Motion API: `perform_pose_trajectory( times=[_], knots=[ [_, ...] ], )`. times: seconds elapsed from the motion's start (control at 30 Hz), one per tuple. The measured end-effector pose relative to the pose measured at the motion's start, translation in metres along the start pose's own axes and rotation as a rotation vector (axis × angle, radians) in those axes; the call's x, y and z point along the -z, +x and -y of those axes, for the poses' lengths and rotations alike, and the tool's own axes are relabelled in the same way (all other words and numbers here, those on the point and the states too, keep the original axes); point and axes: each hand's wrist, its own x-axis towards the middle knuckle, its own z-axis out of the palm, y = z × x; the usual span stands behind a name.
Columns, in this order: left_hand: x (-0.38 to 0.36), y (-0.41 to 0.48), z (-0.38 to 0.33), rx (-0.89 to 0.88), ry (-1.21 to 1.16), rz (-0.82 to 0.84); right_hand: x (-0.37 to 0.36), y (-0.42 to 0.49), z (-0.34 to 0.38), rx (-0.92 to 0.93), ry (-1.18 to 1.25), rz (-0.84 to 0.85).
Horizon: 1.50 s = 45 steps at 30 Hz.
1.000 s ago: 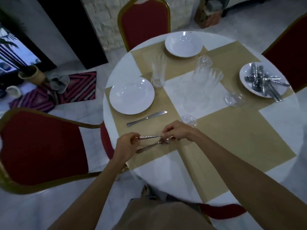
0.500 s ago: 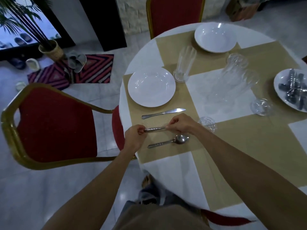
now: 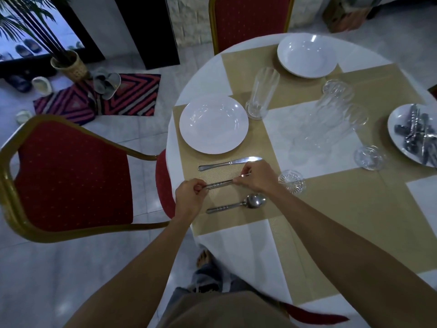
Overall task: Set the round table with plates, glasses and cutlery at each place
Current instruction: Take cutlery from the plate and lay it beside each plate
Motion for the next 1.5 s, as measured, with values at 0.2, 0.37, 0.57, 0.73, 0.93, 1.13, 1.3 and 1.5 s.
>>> perform_pose_trajectory(
  times=[0.2,0.37,0.57,0.73,0.93,1.13,1.3,1.5],
  knots=[
    [0.001,0.000,-0.002,0.004,0.001,-0.001,-0.003,-0.003,0.003,0.010,-0.046,-0.019],
    [0.002,0.001,-0.001,0.009,-0.020,0.008,0.005,-0.006,-0.001,0.012,-0.052,-0.040],
    [0.002,0.001,0.001,0.007,-0.032,0.013,0.006,-0.008,-0.013,-0.044,-0.046,-0.041],
    [0.001,0.001,0.001,0.005,-0.041,0.015,0.002,-0.009,-0.015,-0.038,-0.019,-0.062],
    [0.001,0.000,0.002,0.007,-0.062,0.009,0.002,-0.009,-0.015,-0.038,-0.008,-0.061],
    [0.001,-0.001,0.000,-0.008,-0.066,0.003,0.002,-0.009,-0.014,-0.048,-0.009,-0.064],
    [0.002,-0.002,0.000,-0.011,-0.071,0.000,0.002,-0.010,-0.014,-0.050,-0.004,-0.062],
    [0.003,-0.003,0.000,-0.018,-0.067,0.002,0.003,-0.010,-0.013,-0.054,-0.004,-0.050]
  ],
)
